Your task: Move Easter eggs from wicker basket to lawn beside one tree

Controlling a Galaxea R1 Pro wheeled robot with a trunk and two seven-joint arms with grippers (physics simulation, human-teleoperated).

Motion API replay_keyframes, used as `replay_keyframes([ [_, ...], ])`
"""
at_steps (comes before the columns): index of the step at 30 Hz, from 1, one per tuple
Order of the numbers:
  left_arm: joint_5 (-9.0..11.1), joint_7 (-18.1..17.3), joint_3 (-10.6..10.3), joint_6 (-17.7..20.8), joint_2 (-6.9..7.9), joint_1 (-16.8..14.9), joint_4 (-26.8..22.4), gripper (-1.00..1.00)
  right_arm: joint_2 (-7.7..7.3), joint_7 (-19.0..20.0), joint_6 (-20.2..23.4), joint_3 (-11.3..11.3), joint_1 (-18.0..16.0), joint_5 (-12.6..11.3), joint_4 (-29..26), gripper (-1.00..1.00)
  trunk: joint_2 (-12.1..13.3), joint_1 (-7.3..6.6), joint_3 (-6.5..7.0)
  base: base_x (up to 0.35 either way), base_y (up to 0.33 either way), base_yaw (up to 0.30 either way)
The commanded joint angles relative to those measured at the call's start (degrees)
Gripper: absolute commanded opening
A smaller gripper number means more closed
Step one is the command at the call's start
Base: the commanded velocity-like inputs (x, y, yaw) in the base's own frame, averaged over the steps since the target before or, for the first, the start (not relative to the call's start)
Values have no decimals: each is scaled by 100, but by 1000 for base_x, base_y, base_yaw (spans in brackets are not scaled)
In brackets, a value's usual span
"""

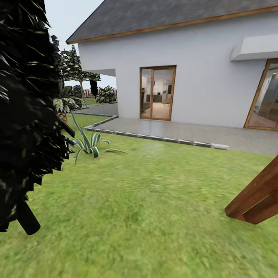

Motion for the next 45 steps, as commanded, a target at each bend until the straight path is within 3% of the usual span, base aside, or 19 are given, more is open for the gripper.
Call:
replay_keyframes([
  [1, -1, 2, 0, 3, 0, 1, -5, 100, 0, -7, -1, 2, -7, -3, 11, 100, -2, 3, -4, 334, 0, 0],
  [45, 17, 2, 9, -5, 3, 1, -14, 100, -44, -15, -10, -7, -7, -29, 1, 100, -2, 3, -4, 334, 0, 0],
])
